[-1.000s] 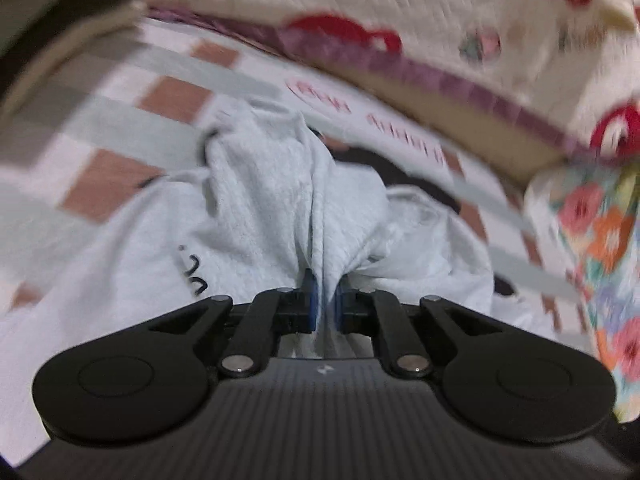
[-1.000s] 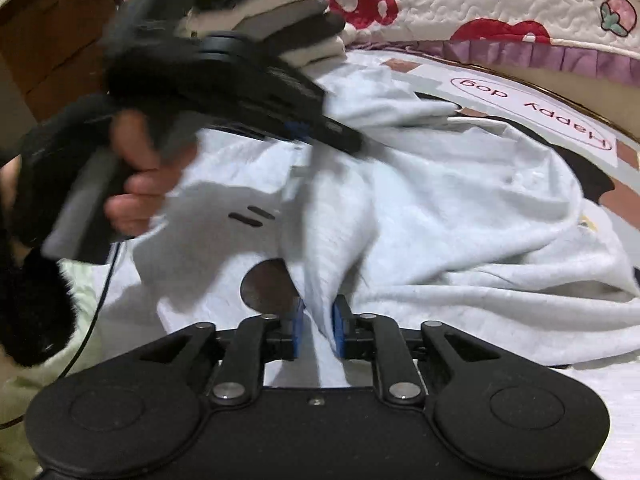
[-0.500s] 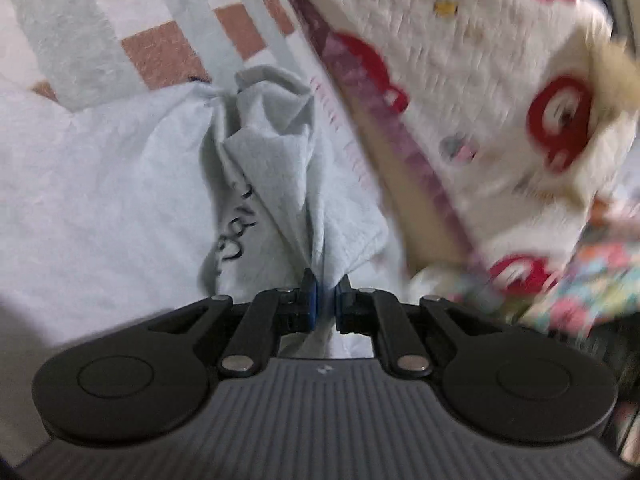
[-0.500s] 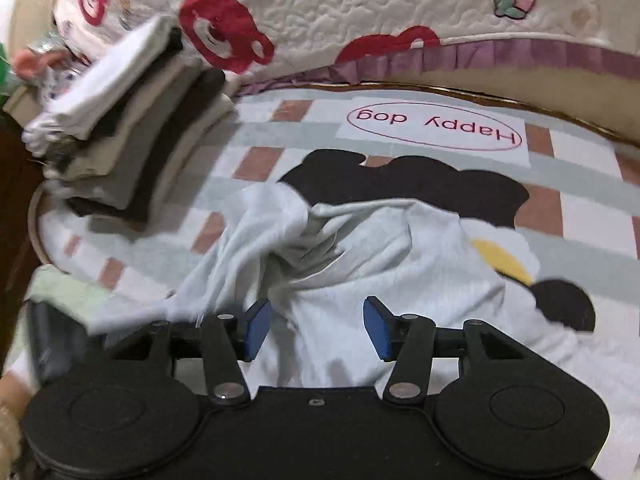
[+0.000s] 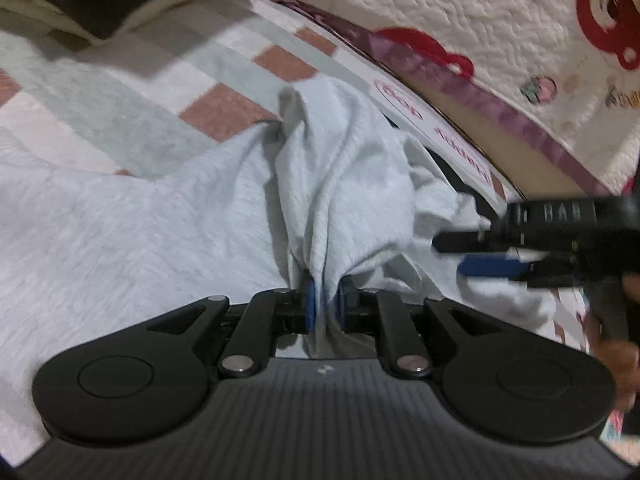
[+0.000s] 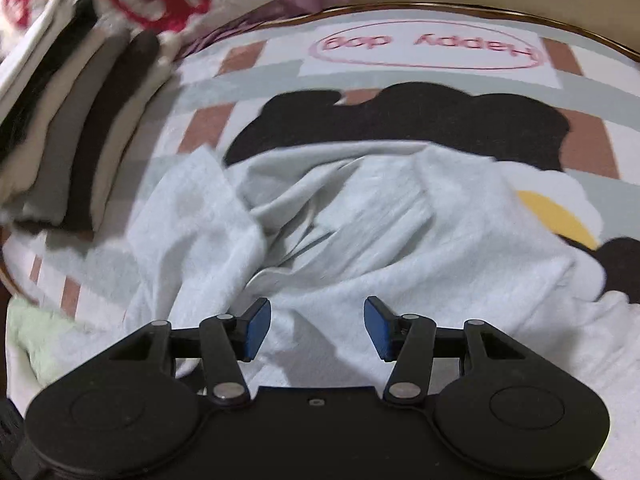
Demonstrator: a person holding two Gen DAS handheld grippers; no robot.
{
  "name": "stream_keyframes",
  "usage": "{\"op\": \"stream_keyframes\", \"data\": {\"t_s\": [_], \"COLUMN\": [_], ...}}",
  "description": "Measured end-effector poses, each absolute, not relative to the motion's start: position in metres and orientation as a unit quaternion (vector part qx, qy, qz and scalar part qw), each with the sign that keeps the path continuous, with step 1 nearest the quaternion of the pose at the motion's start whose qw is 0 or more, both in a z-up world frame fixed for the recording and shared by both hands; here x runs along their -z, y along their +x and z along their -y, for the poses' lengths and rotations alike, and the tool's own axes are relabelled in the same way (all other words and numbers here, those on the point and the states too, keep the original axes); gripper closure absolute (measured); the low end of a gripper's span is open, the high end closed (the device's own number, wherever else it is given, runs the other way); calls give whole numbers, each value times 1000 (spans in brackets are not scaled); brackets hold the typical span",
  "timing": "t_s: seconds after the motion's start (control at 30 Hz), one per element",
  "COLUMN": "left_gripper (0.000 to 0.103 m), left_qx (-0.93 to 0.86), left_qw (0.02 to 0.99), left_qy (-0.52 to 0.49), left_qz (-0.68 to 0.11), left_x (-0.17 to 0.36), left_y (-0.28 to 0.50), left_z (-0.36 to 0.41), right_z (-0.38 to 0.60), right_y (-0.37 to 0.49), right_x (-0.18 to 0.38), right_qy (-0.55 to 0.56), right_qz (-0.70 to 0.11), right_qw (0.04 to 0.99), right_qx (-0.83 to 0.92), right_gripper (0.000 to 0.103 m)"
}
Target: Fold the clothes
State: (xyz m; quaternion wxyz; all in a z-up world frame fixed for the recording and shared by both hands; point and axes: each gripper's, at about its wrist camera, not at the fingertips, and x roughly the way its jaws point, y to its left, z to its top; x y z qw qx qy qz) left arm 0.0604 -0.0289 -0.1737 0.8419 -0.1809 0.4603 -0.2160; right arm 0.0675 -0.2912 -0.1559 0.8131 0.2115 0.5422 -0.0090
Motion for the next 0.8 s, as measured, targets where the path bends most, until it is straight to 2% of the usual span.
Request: {"op": "stream_keyframes", "data": {"t_s": [0.07, 0.1, 0.13, 0.2, 0.23, 0.27, 0.37, 0.47, 0.57, 0.6, 0.63, 0.7, 0.8], "left_gripper": [91, 94, 94, 94, 94, 94, 92, 87, 62, 59, 58, 50, 48], "left_qx": [213, 213, 212, 199, 189, 179, 141, 129, 157, 168, 179, 199, 254], "left_qw": [847, 849, 851, 849, 849, 848, 851, 840, 806, 802, 803, 811, 803], "left_qy": [-178, -178, -179, -192, -200, -209, -214, -238, -283, -283, -270, -231, -139], "left_qz": [-453, -449, -446, -450, -451, -453, -458, -469, -495, -499, -499, -500, -522], "left_x": [171, 170, 169, 167, 165, 164, 155, 149, 150, 150, 149, 147, 146], "left_y": [58, 57, 56, 58, 60, 62, 62, 56, 56, 55, 54, 51, 50], "left_z": [27, 26, 25, 18, 14, 10, 6, 21, 45, 54, 64, 83, 115], "right_z": [278, 268, 257, 241, 234, 228, 219, 232, 257, 267, 278, 294, 317], "right_y": [63, 63, 62, 62, 61, 57, 36, -5, -46, -57, -68, -85, -106], "right_x": [159, 159, 160, 165, 169, 170, 156, 119, 90, 83, 77, 74, 74], "right_qy": [192, 155, 113, 55, 34, 2, -74, -93, -97, -99, -101, -112, -114], "right_qz": [-541, -536, -531, -529, -530, -521, -469, -393, -355, -351, -346, -350, -364], "right_qw": [819, 829, 838, 844, 844, 851, 879, 914, 926, 925, 924, 916, 901], "right_qx": [-15, -37, -55, -70, -71, -69, -46, 15, 86, 105, 124, 162, 207], "right_gripper": [46, 53, 65, 73, 92, 100, 100, 100, 100, 100, 100, 100, 100]}}
